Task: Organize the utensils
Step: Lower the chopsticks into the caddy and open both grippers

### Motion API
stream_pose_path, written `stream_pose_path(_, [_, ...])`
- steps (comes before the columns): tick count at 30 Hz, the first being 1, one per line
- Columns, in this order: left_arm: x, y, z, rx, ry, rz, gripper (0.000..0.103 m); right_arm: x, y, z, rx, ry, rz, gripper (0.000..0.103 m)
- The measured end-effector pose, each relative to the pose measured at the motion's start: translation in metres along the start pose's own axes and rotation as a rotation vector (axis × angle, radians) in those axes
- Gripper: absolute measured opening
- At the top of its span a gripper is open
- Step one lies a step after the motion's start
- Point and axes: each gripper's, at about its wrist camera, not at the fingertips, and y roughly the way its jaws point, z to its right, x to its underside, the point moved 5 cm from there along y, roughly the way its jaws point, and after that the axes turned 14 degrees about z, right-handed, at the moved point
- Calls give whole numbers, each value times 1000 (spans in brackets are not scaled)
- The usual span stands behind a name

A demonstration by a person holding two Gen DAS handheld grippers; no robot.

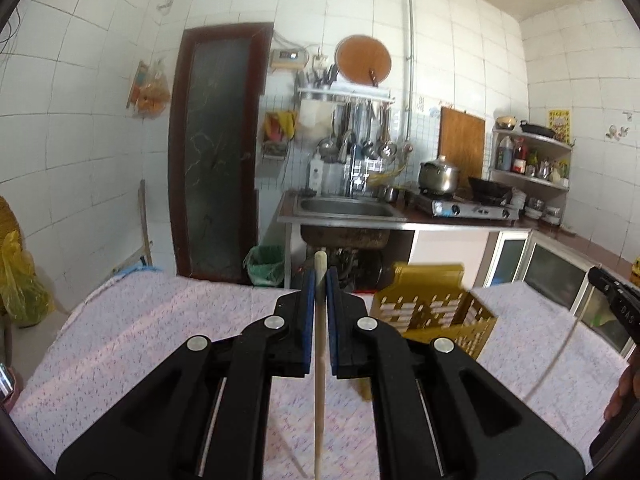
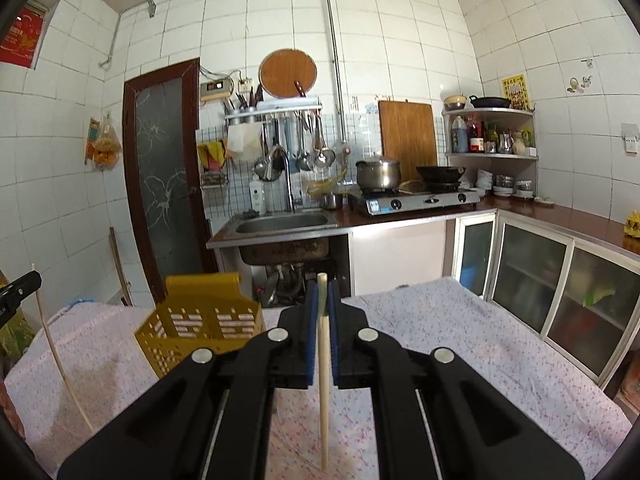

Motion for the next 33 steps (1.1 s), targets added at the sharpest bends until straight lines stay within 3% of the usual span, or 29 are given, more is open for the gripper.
stream_pose_path(12, [-112, 34, 45, 87, -54, 181, 4, -101, 19, -47, -105, 0, 155, 5])
stream_pose_path(17, [-128, 61, 68, 123, -64, 214, 4, -122, 36, -71, -133, -12, 197, 5])
stream_pose_path(23, [-102, 101, 82, 147, -67, 184, 4, -110, 67, -86, -157, -10, 174, 5])
stream_pose_path(29, [-40, 148, 81, 136, -59, 81, 4, -61, 97, -85, -164, -5, 77, 5])
stream_pose_path(33, [-14, 158, 74, 116, -40, 28, 5, -26, 112, -82, -168, -17, -5, 5])
